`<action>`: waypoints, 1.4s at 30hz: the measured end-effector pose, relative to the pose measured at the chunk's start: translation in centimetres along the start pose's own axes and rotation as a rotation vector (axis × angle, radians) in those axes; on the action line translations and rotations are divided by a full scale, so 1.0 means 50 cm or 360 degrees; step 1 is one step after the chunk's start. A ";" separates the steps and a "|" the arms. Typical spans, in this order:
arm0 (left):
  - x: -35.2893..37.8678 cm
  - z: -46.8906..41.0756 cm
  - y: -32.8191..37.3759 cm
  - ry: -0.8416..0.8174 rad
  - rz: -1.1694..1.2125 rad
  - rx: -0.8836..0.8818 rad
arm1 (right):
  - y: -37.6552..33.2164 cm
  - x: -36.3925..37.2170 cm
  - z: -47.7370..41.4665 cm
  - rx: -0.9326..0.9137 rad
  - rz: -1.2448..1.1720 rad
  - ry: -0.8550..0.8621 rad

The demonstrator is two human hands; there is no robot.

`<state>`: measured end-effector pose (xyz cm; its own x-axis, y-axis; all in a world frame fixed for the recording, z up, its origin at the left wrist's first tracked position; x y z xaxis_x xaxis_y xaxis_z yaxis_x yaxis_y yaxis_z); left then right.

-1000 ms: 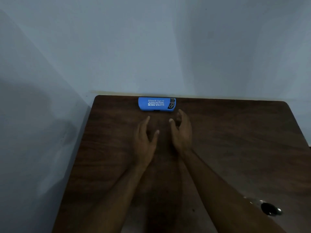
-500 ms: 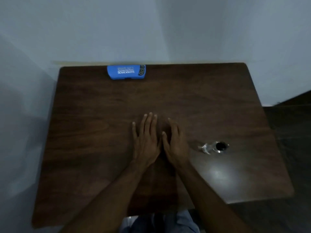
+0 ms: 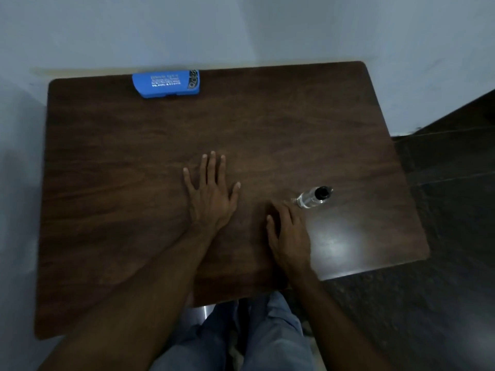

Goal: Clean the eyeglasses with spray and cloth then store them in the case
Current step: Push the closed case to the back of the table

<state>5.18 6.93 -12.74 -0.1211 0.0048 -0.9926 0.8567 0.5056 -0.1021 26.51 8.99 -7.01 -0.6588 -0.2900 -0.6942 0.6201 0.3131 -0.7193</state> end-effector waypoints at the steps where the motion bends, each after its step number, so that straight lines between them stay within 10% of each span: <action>1: 0.003 0.000 0.000 0.0012 -0.0003 0.0001 | 0.012 -0.015 0.008 0.0089 -0.0008 0.0086; 9: 0.009 -0.004 -0.003 0.0074 -0.0009 -0.0006 | 0.076 -0.089 0.006 0.0590 -0.0408 0.0649; 42: -0.021 -0.014 -0.008 -0.0111 0.0046 0.0024 | 0.088 -0.078 -0.056 0.0596 -0.0232 0.0568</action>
<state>4.62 7.33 -11.60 -0.0616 -0.0411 -0.9973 0.8668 0.4932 -0.0738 30.62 14.04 -7.39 -0.8127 0.0396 -0.5813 0.5780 -0.0705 -0.8130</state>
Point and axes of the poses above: each hand's wrist, its own z-axis away from the middle knuckle, its own x-axis out of the palm, y = z × x, the point moved 4 cm from there along -z, towards the middle knuckle, and after that the axes turned 14 degrees about -z, right-handed, at the moved point
